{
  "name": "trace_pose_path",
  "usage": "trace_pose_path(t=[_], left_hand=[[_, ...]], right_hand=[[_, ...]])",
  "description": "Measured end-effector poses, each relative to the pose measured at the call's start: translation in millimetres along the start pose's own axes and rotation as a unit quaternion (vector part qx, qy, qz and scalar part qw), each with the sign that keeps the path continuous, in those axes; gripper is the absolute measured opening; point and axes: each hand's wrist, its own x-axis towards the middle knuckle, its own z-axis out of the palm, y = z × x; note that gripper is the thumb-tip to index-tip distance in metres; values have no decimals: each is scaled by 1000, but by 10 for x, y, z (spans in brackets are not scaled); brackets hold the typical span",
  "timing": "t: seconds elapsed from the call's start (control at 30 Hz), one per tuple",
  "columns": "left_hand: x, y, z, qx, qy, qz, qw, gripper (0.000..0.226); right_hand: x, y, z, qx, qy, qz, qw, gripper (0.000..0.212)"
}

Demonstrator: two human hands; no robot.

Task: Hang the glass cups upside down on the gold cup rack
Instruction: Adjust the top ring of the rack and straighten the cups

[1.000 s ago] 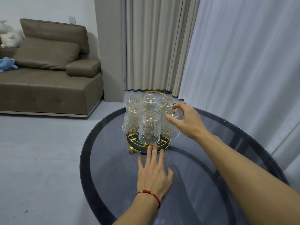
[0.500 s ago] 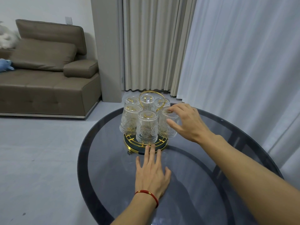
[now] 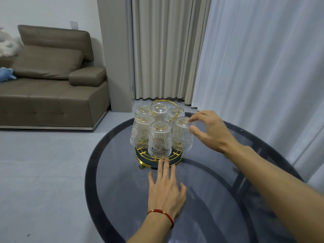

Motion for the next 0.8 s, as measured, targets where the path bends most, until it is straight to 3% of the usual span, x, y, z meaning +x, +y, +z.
trace_pose_path(t=[0.1, 0.23, 0.57, 0.8], left_hand=[[-3, 8, -15, -1, -2, 1, 1000, 71], [-14, 12, -32, 0, 0, -1, 1000, 70], [-14, 23, -14, -2, 3, 1, 1000, 69], [-3, 12, 20, -3, 8, -2, 1000, 70]], right_hand=[[151, -65, 26, 120, 22, 88, 989, 38], [525, -163, 95, 222, -88, 146, 960, 53], [1371, 80, 144, 132, -215, 222, 942, 23], [1472, 138, 172, 113, -264, 285, 915, 31]])
